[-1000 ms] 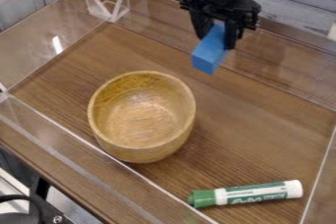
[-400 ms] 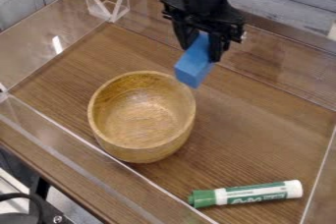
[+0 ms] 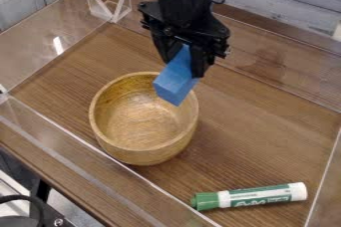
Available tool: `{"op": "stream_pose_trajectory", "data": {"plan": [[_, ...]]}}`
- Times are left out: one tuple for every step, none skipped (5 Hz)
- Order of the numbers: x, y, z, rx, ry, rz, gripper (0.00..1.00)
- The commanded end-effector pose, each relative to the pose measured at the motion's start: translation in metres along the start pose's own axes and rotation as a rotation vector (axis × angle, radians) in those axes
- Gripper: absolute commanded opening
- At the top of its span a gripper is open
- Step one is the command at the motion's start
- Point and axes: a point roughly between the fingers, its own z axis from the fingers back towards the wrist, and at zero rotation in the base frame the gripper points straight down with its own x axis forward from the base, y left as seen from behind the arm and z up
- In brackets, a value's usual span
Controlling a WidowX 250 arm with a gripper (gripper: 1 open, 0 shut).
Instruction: Put the blue block in the brown bowl
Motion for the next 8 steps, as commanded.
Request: {"op": "stream_pose_trajectory", "data": {"plan": [[-0.005, 0.000, 0.012, 0.008, -0.027, -0.013, 0.00], [-0.014, 0.000, 0.009, 0.017, -0.011, -0.017, 0.00], [-0.022, -0.001, 0.005, 0.027, 0.008, -0.015, 0.00], [-0.029, -0.001, 0.000, 0.037, 0.029, -0.006, 0.00], [-0.032, 0.000, -0.006, 0.048, 0.045, 0.005, 0.00], [-0.035, 0.000, -0.011, 0.054, 0.058, 0.014, 0.00], [-0.038, 0.000, -0.015, 0.063, 0.070, 0.021, 0.00], [-0.040, 0.001, -0.017, 0.066, 0.079, 0.028, 0.00]]}}
